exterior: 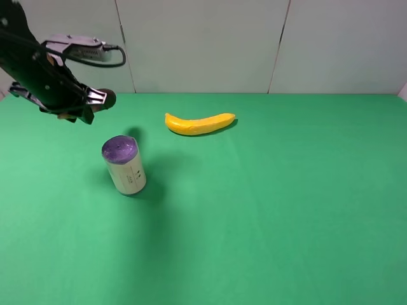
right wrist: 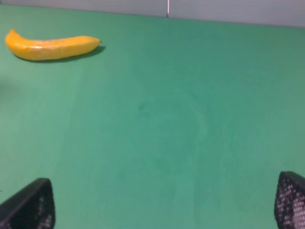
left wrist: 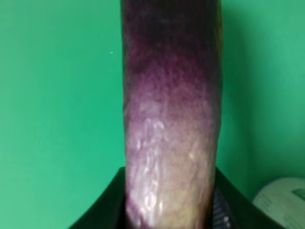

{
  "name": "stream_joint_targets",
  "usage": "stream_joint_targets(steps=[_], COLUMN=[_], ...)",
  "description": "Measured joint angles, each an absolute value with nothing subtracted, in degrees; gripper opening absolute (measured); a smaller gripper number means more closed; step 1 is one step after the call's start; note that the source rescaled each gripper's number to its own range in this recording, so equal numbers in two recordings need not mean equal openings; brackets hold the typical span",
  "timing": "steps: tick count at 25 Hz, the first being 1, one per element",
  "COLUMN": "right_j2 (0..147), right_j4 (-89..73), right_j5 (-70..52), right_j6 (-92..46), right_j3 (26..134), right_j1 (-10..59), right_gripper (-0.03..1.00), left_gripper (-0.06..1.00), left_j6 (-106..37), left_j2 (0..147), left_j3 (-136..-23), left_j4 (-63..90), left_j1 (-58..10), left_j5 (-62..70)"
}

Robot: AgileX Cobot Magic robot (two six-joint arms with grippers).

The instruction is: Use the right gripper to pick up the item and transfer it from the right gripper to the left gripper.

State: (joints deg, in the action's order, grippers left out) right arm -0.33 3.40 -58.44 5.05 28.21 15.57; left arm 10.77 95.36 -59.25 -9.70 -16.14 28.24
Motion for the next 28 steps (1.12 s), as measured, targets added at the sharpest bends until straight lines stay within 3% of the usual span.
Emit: stream_joint_targets(steps=[12, 20, 28], right_j2=[-0.33, -0.33, -0.33], right_j4=[3.40, 3.40, 3.40], right_j5=[-58.44, -58.44, -58.37], right_j6=[5.05, 5.05, 5.05], right_j3=[28.21, 28.21, 28.21], right_j1=[15.57, 15.57, 15.57], right_gripper=[1.00, 1.00, 1.00], left_gripper=[0.00, 0.00, 0.00], left_j6=[11.86, 12.44, 12.32], left_j2=[95.52, 95.52, 99.55], left_j3=[-48.79, -46.77, -46.70], left_j4=[-9.70, -9.65, -9.65], left_j1=[-15.73, -10.08, -9.48], left_j5=[8.08, 6.54, 5.04])
